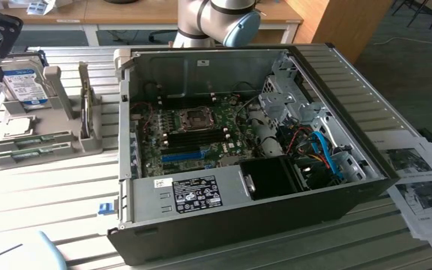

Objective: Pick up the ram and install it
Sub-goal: 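Reach for the ram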

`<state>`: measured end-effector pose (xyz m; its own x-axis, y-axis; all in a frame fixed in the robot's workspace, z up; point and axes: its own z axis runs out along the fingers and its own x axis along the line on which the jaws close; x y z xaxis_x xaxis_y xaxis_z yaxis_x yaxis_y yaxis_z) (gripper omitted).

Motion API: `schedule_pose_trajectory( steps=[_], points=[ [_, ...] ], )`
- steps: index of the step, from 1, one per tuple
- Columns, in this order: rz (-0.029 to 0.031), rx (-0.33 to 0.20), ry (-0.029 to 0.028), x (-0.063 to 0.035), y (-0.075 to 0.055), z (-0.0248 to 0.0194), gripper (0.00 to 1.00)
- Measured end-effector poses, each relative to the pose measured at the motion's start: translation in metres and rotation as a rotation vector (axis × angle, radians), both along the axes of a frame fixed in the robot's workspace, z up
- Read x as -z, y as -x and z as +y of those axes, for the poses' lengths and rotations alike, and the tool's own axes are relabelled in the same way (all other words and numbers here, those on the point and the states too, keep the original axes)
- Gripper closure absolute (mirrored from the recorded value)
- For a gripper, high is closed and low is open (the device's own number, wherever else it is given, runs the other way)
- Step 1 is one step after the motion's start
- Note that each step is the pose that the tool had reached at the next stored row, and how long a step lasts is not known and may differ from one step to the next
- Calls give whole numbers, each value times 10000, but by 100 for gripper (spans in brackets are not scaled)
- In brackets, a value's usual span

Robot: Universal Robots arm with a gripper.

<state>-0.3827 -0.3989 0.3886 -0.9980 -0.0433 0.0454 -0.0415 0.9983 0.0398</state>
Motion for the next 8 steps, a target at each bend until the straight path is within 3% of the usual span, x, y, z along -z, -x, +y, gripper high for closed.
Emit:
schedule_pose_trajectory(
  steps=[8],
  points=[
    [-2, -4, -2, 2, 0, 2, 90]
  ],
)
